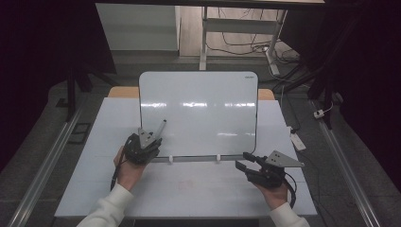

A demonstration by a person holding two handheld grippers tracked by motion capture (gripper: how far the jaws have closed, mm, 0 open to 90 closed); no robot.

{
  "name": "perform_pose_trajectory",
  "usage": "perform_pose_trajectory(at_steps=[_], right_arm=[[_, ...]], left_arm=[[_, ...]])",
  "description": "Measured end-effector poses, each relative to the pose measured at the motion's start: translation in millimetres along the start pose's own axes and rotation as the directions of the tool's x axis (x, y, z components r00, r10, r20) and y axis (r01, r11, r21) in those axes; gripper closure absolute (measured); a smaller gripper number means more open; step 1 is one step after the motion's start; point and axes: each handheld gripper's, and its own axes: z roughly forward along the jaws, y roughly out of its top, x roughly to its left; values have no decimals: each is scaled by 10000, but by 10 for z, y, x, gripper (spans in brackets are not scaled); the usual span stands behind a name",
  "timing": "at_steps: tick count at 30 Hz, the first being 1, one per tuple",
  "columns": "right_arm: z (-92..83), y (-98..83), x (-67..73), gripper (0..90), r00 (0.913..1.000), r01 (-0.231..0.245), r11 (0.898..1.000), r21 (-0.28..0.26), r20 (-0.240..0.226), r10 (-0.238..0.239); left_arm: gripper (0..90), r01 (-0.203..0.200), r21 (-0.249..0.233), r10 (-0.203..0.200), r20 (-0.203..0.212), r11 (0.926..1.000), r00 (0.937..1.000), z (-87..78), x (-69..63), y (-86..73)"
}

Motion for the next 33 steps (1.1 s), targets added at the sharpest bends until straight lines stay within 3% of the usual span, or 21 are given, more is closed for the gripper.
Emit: perform_pose_trajectory(at_steps=[2,6,10,14,22,33], right_arm=[[-1,-3,-8,481,10000,-1,10000,27,-34,1],[-6,-16,-38,469,10000,59,9998,178,-51,-58],[-19,-45,-69,459,9994,315,9986,434,122,-320],[-30,-81,-103,446,9979,547,9961,692,317,-570],[-88,-147,-153,431,9936,887,9908,1017,612,-953],[-157,-265,-201,410,9841,1253,9805,1516,1066,-1423]], left_arm=[[535,188,-150,-183,345,9997,9992,-42,40,-8],[467,478,-158,-454,1273,9987,9908,-120,122,-34],[405,716,-177,-670,1889,9973,9797,-198,184,-86],[378,992,-199,-910,2531,9949,9631,-279,235,-150],[354,1151,-151,-1043,3187,9932,9421,-471,301,-371],[330,1363,-19,-1270,3510,9907,9277,-752,414,-810]])
